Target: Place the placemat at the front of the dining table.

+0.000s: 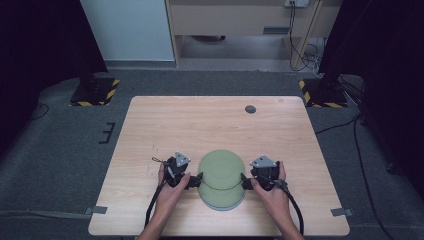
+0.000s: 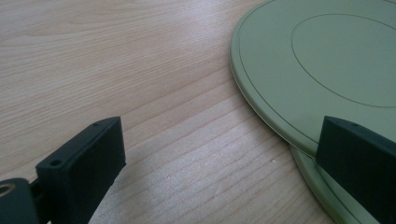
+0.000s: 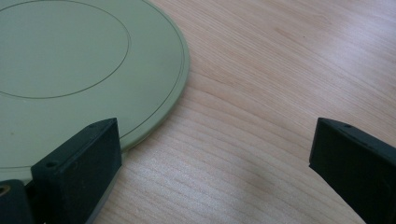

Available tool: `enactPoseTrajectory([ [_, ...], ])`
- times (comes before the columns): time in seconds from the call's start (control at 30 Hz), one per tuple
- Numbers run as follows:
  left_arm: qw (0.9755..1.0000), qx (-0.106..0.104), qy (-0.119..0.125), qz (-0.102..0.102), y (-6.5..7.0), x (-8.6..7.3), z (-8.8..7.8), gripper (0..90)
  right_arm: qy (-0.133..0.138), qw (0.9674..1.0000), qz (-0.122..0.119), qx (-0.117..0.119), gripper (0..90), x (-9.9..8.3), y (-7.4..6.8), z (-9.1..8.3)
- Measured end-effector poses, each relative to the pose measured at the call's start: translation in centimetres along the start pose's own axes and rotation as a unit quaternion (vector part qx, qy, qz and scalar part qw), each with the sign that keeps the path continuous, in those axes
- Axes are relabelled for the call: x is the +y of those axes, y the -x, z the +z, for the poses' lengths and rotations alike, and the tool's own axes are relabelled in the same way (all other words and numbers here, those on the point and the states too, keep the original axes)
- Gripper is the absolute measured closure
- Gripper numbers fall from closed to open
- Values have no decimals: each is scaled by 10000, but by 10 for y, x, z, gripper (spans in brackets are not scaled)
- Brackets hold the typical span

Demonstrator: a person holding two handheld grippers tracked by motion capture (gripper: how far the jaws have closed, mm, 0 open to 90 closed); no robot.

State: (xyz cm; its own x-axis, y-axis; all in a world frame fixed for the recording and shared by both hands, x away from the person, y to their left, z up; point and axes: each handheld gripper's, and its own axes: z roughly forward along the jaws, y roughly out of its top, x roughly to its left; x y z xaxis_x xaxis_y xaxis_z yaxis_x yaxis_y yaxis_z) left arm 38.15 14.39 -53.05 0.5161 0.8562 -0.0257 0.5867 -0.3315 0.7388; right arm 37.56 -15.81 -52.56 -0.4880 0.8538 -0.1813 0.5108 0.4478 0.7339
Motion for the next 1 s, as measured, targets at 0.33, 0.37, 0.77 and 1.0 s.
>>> enactPoseTrajectory([
  [0.33, 10000, -49, -4, -79, -1, 0, 1, 2, -14, 10000, 18, 28, 33, 0, 1, -1],
  [0.37, 10000, -46, -4, -74, -1, 0, 1, 2, -18, 10000, 30, 34, 33, 0, 1, -1],
  [0.77, 10000, -28, -49, 80, 1, 6, -11, 23, 53, 10000, -8, 54, 34, 7, 18, -27],
  [1.0, 9997, -37, -28, 231, 1, 23, -21, 23, -129, 9997, -111, 160, 53, 25, 29, -31],
])
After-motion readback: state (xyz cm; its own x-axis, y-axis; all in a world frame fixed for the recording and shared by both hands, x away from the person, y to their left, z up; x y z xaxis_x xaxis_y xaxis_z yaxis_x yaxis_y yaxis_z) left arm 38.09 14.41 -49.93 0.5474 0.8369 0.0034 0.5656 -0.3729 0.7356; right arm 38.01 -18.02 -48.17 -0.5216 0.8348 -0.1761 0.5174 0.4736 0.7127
